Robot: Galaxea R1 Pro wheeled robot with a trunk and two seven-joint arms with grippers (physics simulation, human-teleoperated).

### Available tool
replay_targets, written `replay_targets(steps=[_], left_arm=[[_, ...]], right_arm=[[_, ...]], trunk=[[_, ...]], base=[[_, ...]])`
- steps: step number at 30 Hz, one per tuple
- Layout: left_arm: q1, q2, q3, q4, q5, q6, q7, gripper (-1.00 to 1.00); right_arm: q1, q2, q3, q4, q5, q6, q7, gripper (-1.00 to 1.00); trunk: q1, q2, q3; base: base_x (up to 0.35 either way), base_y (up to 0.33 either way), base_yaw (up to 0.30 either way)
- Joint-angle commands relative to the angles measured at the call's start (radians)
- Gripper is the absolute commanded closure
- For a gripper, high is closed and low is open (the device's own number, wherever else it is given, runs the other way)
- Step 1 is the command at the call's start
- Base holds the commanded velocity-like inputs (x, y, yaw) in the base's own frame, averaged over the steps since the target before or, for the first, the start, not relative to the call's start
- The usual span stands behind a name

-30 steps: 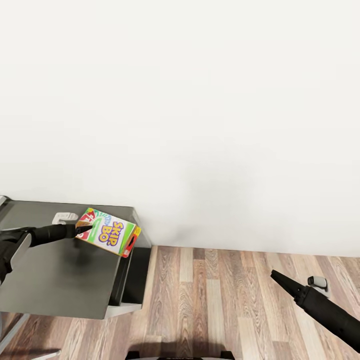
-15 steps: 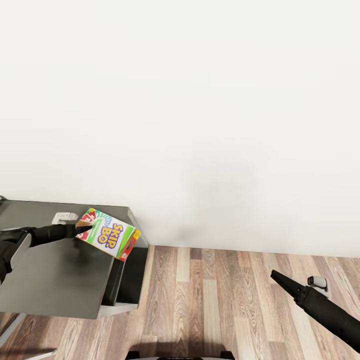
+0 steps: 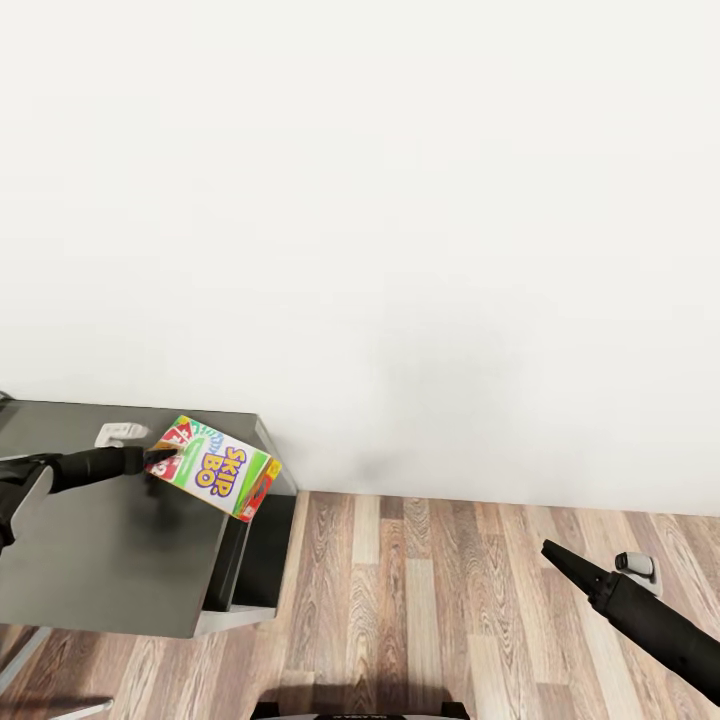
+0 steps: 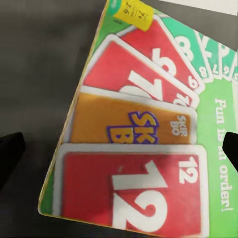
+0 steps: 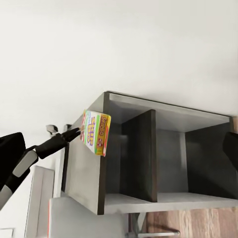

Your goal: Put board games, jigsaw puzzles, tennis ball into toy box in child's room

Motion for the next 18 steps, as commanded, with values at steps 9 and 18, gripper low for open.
replay_targets(steps=[9, 18], left_arm=[[0.0, 0.085, 0.206, -0.03, 0.011, 0.123, -0.156, -1.0], [0.0, 0.163, 0.246, -0.103, 0.011, 0.247, -0.458, -1.0]], right_arm=[[0.0, -0.001, -0.001, -0.001, -0.001, 0.005, 0.002, -1.0], [0.0, 0.003, 0.0, 0.001, -0.001, 0.004, -0.002, -1.0]], trunk=[[0.0, -0.001, -0.001], [0.0, -0.001, -0.001]], base=[[0.0, 0.0, 0.0], [0.0, 0.0, 0.0]])
